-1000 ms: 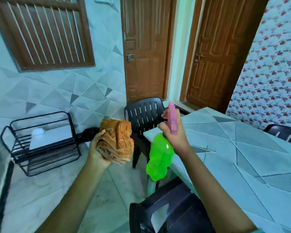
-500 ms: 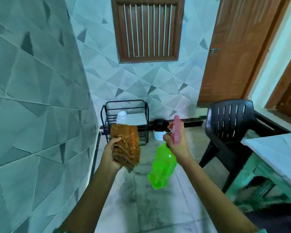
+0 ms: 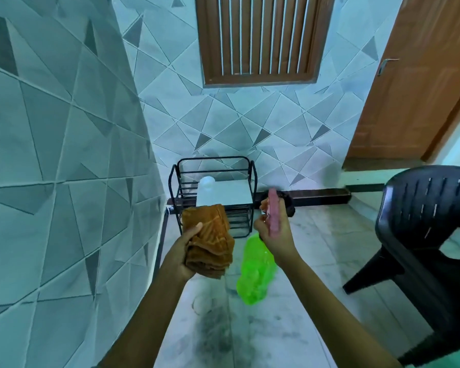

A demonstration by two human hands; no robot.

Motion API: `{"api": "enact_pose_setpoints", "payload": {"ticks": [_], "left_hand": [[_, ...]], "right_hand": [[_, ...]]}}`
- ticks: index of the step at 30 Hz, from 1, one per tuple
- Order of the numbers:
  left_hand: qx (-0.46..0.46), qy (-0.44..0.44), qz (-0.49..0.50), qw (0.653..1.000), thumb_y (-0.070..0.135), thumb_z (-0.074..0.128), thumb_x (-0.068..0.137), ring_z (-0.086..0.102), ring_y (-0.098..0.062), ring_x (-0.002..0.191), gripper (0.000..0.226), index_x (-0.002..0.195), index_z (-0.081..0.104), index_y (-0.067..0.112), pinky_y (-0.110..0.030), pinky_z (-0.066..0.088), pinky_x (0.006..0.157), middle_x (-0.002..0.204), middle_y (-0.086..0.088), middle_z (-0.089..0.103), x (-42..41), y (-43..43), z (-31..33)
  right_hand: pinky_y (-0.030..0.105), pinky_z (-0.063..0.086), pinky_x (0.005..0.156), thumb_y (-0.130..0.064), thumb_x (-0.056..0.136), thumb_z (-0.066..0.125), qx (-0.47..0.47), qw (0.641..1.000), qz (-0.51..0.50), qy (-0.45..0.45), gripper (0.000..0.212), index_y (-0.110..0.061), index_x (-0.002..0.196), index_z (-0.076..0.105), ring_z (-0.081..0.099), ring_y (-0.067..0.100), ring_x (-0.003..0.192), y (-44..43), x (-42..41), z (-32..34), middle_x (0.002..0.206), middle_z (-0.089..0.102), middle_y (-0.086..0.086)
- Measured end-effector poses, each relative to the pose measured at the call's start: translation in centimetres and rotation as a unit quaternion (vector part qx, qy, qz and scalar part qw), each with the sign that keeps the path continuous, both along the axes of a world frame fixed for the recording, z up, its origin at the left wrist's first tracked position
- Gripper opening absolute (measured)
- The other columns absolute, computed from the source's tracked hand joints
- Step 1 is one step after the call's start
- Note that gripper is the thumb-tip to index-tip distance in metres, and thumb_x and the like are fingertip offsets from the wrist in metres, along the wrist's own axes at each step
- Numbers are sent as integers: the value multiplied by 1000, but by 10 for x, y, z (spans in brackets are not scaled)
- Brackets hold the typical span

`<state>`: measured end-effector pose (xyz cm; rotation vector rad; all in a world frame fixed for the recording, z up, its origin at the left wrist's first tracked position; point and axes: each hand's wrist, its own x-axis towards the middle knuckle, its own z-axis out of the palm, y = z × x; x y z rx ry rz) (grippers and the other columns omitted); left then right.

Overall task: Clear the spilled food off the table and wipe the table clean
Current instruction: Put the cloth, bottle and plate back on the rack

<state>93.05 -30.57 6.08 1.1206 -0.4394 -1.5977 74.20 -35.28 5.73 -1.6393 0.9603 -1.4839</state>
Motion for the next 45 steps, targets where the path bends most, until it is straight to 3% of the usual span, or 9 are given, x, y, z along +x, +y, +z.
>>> {"api": "enact_pose_setpoints", "payload": {"ticks": [6,12,21,24,29,37,40,43,45], "left_hand": [[41,-25,14,999,18,55,89,62,-36,89,17,104,60,11,-45,51,82,86,-15,72,19,-126,-10],[103,-56,33,993,18,56,87,61,-34,88,20,105,61,10,-44,48,84,96,-16,66,51,-237,-38],[170,-27,47,984,12,54,86,61,-31,78,24,109,59,8,-36,56,64,93,-15,65,99,-424,-93],[196,-21,34,980,11,54,87,62,-32,78,21,107,59,6,-35,57,52,93,-16,65,111,-487,-103],[236,-56,40,969,10,62,83,63,-38,95,36,119,57,8,-42,54,72,109,-19,65,117,-592,-134],[276,-112,34,954,10,60,88,60,-35,95,40,127,50,11,-43,51,76,119,-16,61,108,-759,-220],[288,-151,28,945,10,61,87,56,-35,104,42,127,48,15,-47,48,92,122,-12,58,101,-809,-262],[313,-163,34,935,6,59,87,56,-34,103,39,124,49,12,-46,47,94,116,-11,58,92,-850,-312],[324,-160,28,932,7,59,87,57,-36,105,41,126,48,9,-48,47,95,120,-13,59,88,-867,-336]], "right_hand": [[24,43,65,-20,75,52,3,1000,-16,21,59,-31,130,34,43,0,68,-139,18,-13,96,47,-21],[6,40,78,-1,78,49,-4,998,-9,56,63,-13,135,25,48,-8,88,-246,41,-23,103,42,-8],[11,40,75,-19,78,46,-9,987,-46,153,71,-24,145,21,45,-6,89,-433,79,-84,108,47,-12],[18,41,73,-16,79,45,-18,978,-61,198,68,-10,142,20,46,6,82,-495,91,-96,107,52,13],[3,34,87,-19,77,48,18,984,-60,167,68,-1,136,21,42,2,94,-590,100,-126,112,38,3],[0,33,64,-27,82,65,177,979,-1,99,53,-43,122,35,51,0,90,-753,101,-200,123,45,-7],[7,31,51,-7,74,68,197,980,21,30,61,-33,122,39,53,14,70,-803,108,-217,115,49,14],[13,32,43,21,80,53,212,975,72,-1,47,8,121,34,39,62,60,-849,113,-241,113,32,46],[16,36,44,13,79,57,211,974,84,3,45,0,117,37,40,66,67,-866,118,-252,107,34,48]]}}
